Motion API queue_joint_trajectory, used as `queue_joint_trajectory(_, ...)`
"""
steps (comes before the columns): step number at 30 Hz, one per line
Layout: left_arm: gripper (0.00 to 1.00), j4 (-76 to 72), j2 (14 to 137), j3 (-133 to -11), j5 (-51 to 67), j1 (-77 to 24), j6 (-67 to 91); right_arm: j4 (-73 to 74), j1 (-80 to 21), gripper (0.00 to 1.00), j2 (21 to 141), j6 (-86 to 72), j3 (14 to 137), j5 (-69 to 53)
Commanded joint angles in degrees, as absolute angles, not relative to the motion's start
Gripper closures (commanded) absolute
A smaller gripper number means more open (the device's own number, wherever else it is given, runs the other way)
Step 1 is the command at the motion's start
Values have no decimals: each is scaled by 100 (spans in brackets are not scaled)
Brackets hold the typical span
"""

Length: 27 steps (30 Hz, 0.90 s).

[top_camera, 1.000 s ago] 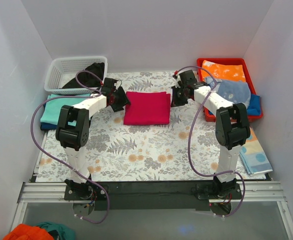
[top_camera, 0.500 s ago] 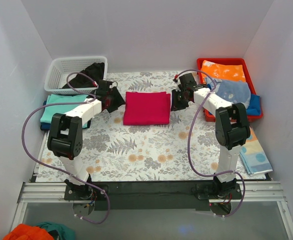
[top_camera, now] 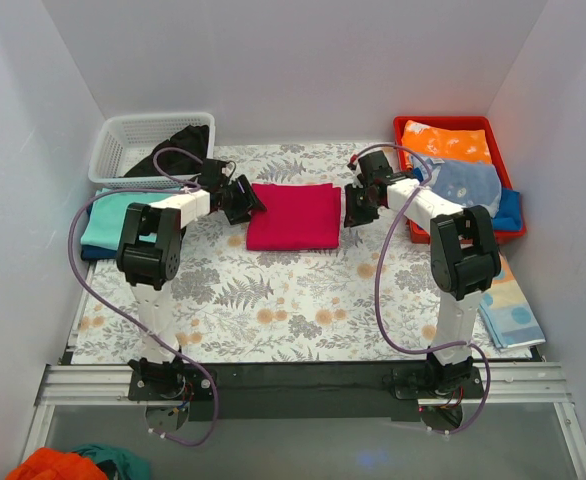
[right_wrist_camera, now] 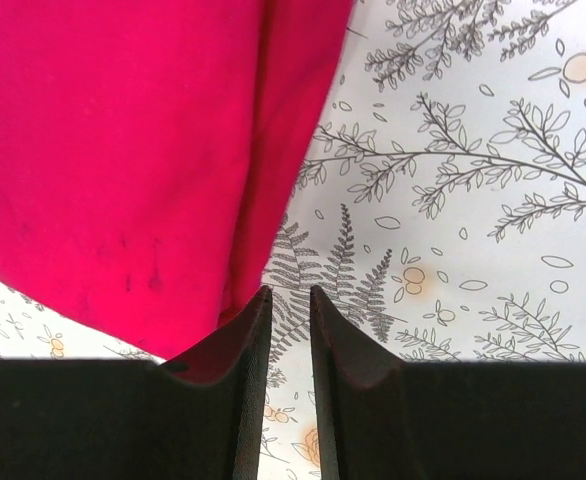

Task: Fold and stack the t-shirts
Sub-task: Neatly place the folded tshirt to the corner

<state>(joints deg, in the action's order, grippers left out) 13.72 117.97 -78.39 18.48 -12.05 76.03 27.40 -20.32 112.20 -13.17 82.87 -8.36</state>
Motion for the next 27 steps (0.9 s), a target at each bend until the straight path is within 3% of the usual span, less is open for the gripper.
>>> queue_joint_trajectory(1,44,1704,12601,-8146,2758,-976,7366,2751,-2048,72,10907,-1336,8165,-686)
queue_joint_trajectory(8,46,2416,12893,-8534,2962,-976,6935,2769,-2048,74,10854,-1441,8121,-475)
queue_joint_trajectory(19,100,3102,12982,-8569,2171,-1063,6319,2777,-2048,76,10960,-1547,8121,-527)
queue_joint_trajectory(27,100,3409,12051,-8674,241,-1099,5837,2777,-2048,78,10828,-1600,7954,-519)
